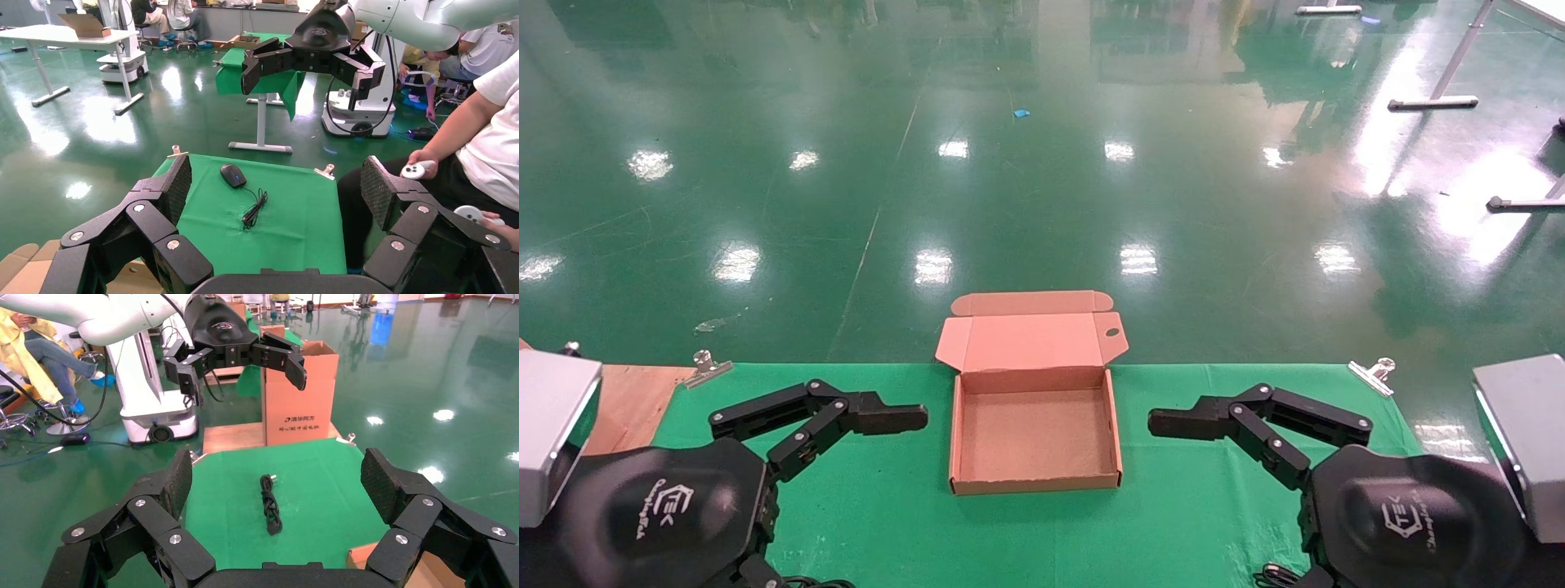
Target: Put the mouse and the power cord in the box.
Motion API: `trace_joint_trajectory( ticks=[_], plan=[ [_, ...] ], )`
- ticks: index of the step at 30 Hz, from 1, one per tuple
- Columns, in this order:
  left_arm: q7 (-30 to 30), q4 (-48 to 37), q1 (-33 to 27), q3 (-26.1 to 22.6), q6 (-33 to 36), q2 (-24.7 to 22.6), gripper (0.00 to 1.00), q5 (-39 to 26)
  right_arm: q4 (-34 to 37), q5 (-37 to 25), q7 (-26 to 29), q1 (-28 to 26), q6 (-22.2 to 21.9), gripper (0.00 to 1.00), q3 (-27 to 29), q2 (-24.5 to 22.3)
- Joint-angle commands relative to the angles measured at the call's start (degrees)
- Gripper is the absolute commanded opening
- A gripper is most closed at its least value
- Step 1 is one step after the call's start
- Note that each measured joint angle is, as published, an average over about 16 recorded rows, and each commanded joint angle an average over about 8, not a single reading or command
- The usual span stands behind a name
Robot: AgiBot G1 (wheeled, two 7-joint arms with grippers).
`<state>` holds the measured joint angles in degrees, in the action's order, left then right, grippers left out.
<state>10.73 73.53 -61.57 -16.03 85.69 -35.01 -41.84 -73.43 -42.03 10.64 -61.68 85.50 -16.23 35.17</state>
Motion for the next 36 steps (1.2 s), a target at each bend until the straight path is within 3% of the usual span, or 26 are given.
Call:
trace_joint_trajectory(
  ticks=[1,27,31,36],
  plan=[
    [0.00,0.00,0.00,0.00,0.00,0.00,1.00,0.00,0.00,0.00,0.00,0.00,0.00,1.00,0.00,0.00],
    [0.07,0.06,0.21,-0.35,0.06,-0.08,1.00,-0.63,0.23,-0.73,-0.44,0.19,0.17,1.00,-0.27,-0.02],
    [-0.25,-1.87,0.47,-2.32,0.12,-1.08,1.00,-3.78,1.66,-5.00,-2.10,0.20,0.39,1.00,-1.97,0.22],
    [-2.04,-7.26,-0.32,-6.25,-0.42,-2.89,1.00,-12.16,4.74,-15.61,-5.52,-1.80,-0.22,1.00,-5.88,1.49]
  ],
)
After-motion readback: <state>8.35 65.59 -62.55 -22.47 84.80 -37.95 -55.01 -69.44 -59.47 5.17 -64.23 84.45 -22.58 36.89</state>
